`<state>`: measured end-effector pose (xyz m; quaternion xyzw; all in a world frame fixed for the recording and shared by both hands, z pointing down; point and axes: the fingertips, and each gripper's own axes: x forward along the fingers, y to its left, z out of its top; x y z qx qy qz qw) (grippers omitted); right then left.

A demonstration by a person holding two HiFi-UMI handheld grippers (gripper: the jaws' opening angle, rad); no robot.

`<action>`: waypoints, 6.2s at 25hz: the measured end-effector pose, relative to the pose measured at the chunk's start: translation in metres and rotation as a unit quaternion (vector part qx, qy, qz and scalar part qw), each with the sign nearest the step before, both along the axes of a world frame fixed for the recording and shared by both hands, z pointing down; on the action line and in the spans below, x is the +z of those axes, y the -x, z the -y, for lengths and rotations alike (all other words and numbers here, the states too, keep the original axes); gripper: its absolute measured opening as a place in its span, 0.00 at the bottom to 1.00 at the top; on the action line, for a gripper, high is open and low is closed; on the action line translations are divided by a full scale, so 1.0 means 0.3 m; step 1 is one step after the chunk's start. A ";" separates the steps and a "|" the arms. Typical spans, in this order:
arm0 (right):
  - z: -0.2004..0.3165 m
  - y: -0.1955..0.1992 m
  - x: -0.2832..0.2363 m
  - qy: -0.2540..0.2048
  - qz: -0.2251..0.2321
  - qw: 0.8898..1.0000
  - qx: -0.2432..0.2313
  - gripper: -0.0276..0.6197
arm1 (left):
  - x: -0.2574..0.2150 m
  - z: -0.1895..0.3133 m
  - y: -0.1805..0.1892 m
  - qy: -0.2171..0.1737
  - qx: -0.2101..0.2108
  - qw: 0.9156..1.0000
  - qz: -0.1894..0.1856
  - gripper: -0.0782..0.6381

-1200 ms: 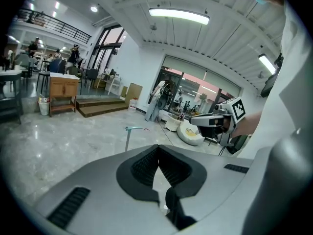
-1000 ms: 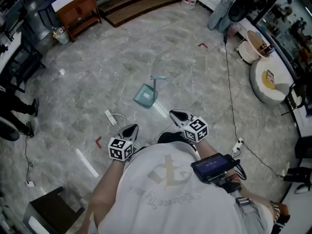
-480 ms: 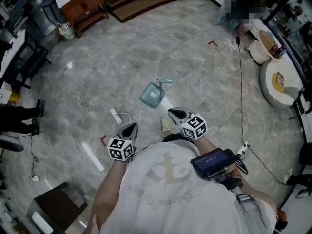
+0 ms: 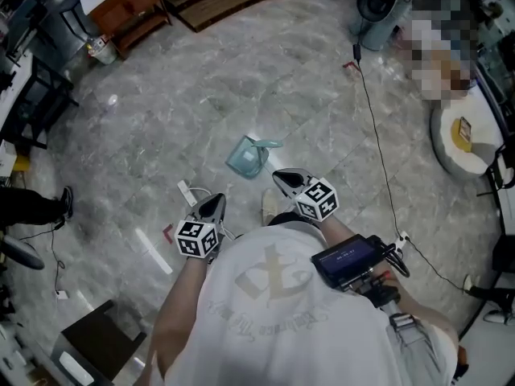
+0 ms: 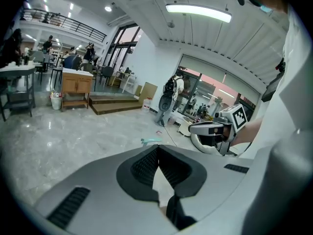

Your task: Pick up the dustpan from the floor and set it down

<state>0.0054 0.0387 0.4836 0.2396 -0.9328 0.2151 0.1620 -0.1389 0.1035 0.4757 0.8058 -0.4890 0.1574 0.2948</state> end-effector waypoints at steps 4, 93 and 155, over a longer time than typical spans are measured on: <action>0.097 -0.029 0.024 0.008 -0.004 1.000 -0.004 0.07 | 0.000 0.075 -0.027 0.006 -0.003 1.000 0.007 0.13; 0.403 0.172 0.700 0.007 -0.412 0.850 -0.327 0.25 | 0.000 0.008 0.259 0.064 -0.268 0.961 0.019 0.13; 0.435 0.003 0.125 -0.020 -0.311 0.946 0.088 0.14 | 0.275 0.692 0.243 -0.003 0.186 0.982 -0.036 0.13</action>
